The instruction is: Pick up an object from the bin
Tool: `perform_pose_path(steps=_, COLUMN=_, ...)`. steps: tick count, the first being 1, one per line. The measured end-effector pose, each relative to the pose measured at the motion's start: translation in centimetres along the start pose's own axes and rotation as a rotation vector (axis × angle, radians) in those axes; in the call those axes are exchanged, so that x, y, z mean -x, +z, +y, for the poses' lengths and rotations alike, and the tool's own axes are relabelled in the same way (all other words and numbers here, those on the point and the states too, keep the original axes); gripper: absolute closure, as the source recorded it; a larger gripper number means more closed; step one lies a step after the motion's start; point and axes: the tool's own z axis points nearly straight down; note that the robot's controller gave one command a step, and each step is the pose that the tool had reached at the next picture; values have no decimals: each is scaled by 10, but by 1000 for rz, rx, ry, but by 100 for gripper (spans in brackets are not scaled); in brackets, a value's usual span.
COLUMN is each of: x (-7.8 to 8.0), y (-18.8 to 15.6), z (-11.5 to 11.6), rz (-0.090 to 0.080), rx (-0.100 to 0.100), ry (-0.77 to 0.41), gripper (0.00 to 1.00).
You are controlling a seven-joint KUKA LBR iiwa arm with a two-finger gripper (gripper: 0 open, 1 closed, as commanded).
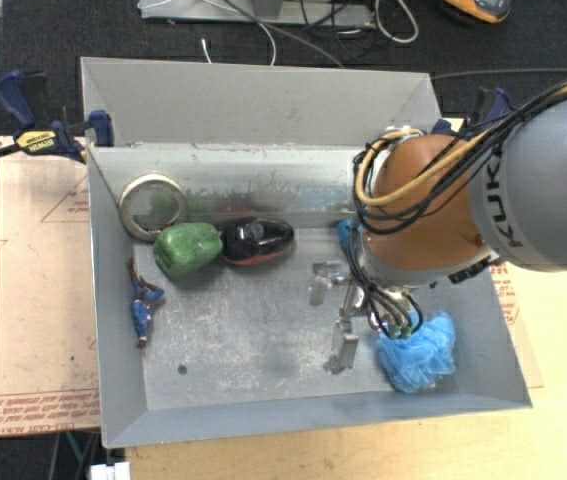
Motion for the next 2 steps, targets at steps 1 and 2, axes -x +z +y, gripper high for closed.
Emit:
perform_pose_path(steps=1, x=2, y=-4, z=0, rz=-8, rx=0, ry=2, gripper=0)
perform_pose_path(steps=2, x=-18, y=85, z=-79, rz=-17, rx=0, ry=-233, gripper=0)
